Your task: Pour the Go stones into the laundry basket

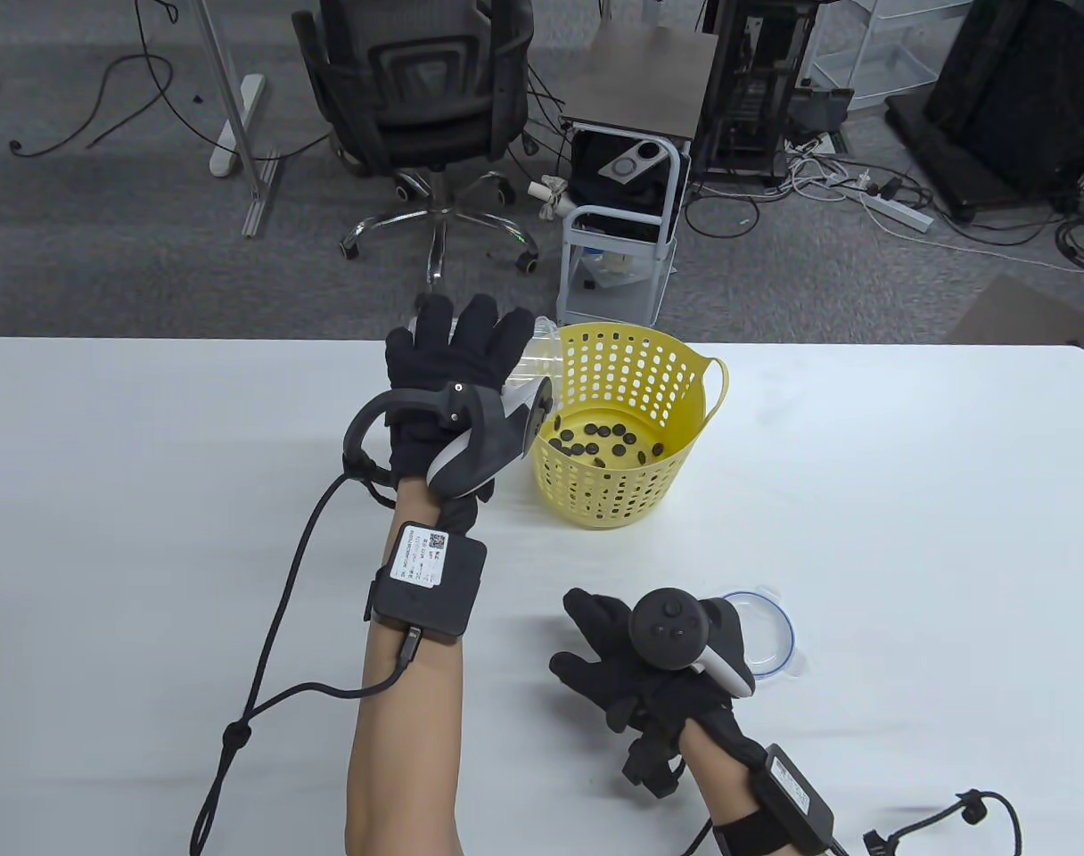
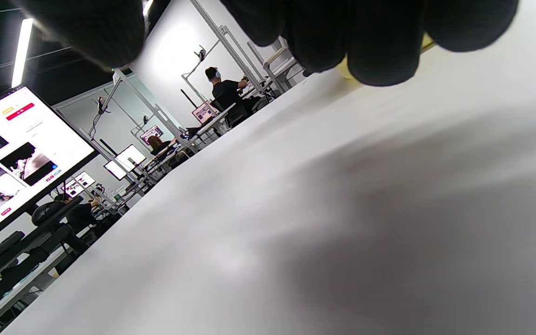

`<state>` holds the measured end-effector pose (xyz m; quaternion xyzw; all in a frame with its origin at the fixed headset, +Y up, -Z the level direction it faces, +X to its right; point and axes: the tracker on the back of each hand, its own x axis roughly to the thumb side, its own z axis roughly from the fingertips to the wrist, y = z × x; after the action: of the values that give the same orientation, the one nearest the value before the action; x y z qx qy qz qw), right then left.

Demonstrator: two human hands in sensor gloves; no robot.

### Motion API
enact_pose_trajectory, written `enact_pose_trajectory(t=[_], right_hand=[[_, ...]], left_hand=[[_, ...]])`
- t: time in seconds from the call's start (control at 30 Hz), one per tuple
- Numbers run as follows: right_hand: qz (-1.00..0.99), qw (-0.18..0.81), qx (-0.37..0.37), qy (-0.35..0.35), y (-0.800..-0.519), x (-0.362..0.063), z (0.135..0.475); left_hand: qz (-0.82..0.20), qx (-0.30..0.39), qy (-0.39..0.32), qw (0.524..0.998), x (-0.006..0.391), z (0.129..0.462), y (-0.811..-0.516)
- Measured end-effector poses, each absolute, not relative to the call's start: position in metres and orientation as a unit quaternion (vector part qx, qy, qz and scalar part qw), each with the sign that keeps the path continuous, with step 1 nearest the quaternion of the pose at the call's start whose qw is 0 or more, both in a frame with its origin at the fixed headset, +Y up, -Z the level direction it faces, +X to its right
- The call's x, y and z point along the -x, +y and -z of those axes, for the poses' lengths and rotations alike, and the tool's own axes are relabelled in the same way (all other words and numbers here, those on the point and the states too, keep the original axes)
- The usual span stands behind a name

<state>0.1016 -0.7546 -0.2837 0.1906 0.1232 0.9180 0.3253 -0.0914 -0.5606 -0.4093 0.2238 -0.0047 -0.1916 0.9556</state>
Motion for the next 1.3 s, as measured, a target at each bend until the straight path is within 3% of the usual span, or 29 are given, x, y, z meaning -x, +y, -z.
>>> enact_pose_trajectory(t=[1.07,1.3], right_hand=[[-0.919,0.321,-0.191,0.128,-0.7557,-0.1011,0.2844],[-0.919,0.321,-0.191,0.127,-0.7549,-0.1016,0.2842]], left_hand=[[0.213,-0.223,-0.020,0.951,0.0895,0.4065,-0.5621],[0.162,-0.198,-0.020,0.967,0.0947,0.4054,-0.5645]])
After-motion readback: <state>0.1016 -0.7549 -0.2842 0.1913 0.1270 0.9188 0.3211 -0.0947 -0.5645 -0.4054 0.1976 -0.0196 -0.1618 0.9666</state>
